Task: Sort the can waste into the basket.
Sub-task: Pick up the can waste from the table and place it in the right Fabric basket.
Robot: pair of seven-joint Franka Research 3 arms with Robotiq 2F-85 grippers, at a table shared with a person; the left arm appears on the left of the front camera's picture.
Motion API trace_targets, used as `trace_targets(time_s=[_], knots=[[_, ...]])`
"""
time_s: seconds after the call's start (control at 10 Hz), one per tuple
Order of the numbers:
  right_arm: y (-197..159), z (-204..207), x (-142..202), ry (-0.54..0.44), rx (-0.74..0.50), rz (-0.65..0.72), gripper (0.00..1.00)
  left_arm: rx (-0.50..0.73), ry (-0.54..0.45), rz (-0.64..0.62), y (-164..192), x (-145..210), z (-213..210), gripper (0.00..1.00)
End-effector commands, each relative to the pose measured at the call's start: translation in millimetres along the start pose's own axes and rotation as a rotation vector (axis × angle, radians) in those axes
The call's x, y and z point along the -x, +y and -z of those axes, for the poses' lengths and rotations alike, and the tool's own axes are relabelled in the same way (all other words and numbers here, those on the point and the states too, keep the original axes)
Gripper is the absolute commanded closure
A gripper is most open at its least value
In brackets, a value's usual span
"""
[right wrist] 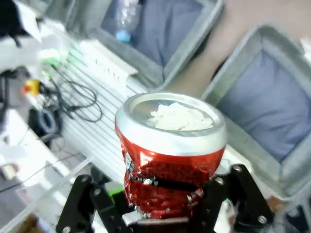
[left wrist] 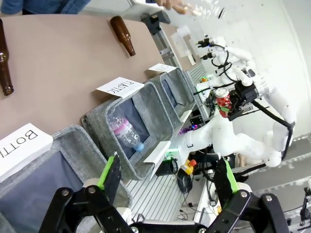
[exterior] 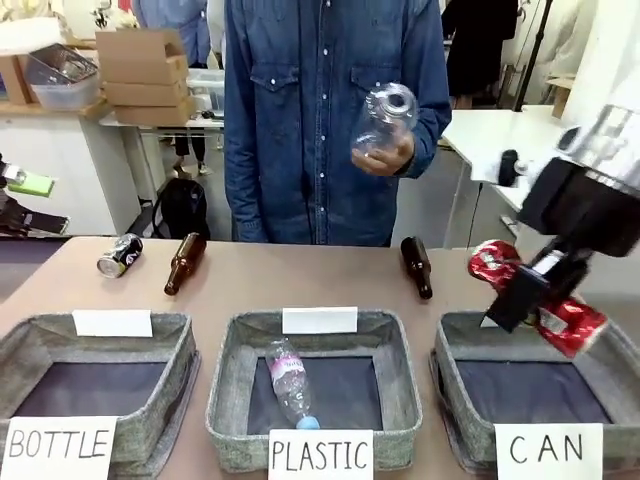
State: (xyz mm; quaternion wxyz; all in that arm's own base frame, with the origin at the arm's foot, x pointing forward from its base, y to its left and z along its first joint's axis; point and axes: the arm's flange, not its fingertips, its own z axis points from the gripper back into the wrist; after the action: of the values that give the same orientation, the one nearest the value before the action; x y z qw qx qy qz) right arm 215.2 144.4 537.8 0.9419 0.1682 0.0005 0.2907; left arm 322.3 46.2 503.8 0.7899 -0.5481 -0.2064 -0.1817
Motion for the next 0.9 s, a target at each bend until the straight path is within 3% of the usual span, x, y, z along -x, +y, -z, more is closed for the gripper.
trace_targets(time_s=[0.0, 0.1, 0.3, 0.5, 0.6, 0.8], knots=[[16, 12, -56, 0.107, 0.017, -0.045, 1.00, 0.019, -0.014, 0.022, -1, -1, 1, 0.00], [0, 0, 0, 0.000, 0.000, 0.000, 1.00, 0.019, -0.014, 0.022, -1, -1, 1, 0.00], [-49, -27, -2, -0.044, -0.011, 0.040, 1.00, 0.019, -0.014, 0.022, -1, -1, 1, 0.00], [-120, -43, 15, -0.087, 0.151, 0.156, 1.00, 0.019, -0.014, 0.022, -1, -1, 1, 0.00], [-154, -35, 7, -0.081, 0.214, 0.294, 1.00, 0.019, -0.014, 0.022, -1, -1, 1, 0.00], [-164, -25, -4, -0.105, 0.231, 0.320, 1.00, 0.019, -0.014, 0.022, -1, -1, 1, 0.00]])
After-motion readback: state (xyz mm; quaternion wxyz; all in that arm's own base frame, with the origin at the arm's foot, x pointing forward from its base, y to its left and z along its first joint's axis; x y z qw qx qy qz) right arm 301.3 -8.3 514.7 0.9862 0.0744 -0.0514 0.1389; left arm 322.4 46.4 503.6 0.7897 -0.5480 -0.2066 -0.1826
